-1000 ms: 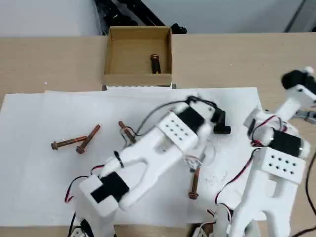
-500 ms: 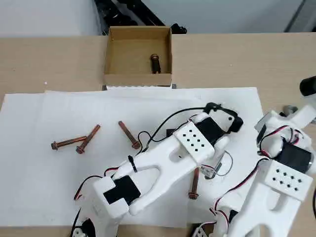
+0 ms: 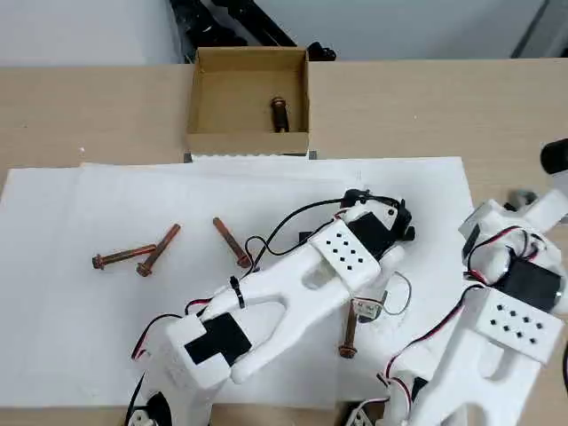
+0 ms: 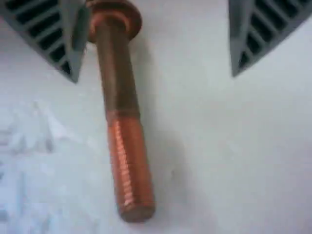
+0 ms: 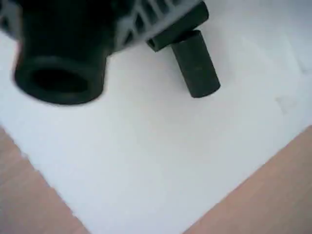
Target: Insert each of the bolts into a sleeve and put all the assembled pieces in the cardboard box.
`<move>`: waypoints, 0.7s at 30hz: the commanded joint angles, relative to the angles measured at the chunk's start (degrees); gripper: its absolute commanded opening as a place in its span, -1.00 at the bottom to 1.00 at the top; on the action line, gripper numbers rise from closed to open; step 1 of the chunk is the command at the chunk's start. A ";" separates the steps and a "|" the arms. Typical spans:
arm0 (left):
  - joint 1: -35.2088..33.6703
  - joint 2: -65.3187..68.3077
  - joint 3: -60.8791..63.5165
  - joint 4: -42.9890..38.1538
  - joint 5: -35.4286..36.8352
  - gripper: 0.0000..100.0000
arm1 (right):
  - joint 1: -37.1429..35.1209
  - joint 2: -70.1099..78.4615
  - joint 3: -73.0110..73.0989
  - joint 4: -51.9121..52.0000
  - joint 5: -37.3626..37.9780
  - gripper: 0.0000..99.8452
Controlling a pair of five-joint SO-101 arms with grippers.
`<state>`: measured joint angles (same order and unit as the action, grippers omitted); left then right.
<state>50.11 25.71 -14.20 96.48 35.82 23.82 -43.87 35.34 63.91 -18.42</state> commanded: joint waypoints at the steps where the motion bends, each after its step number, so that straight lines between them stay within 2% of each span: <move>1: -0.18 -0.53 -0.22 -2.11 0.44 -0.62 | 0.40 -1.71 -2.73 0.22 -0.44 -1.00; 21: 0.70 14.42 -0.57 -4.66 2.37 -0.62 | 0.40 -1.71 -2.73 0.13 -0.53 -1.00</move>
<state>50.55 36.26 -15.34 93.23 37.85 23.82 -43.87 35.34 63.91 -18.42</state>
